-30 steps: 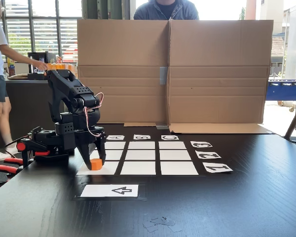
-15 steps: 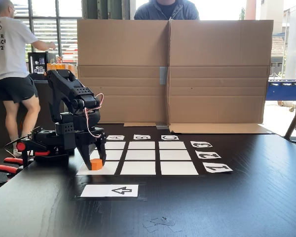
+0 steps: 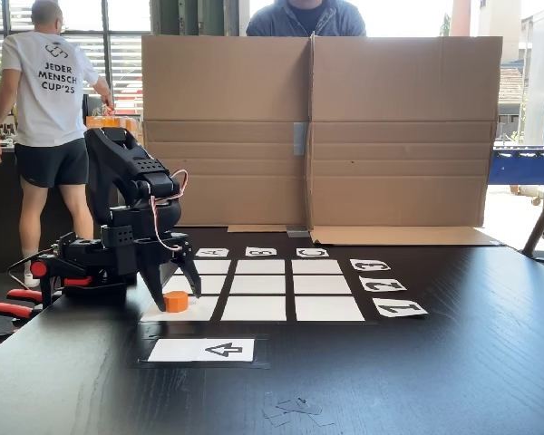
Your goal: Pick up the round, orange token and place it in the grid on square A1.
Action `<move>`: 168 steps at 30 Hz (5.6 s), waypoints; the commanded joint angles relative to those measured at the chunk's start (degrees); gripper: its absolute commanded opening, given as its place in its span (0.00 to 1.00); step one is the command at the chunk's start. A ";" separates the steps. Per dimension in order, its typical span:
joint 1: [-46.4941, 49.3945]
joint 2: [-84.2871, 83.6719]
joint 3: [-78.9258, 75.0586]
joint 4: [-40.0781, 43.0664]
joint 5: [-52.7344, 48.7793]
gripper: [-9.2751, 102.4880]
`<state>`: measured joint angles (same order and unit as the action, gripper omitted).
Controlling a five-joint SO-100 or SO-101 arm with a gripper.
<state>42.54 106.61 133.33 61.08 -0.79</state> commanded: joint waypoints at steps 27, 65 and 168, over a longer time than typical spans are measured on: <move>22.50 29.36 -10.99 1.41 -0.35 0.35; 47.46 56.16 0.62 26.28 -0.53 0.35; 56.16 83.85 38.67 7.47 2.29 0.08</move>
<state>97.91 190.11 172.27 69.35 1.14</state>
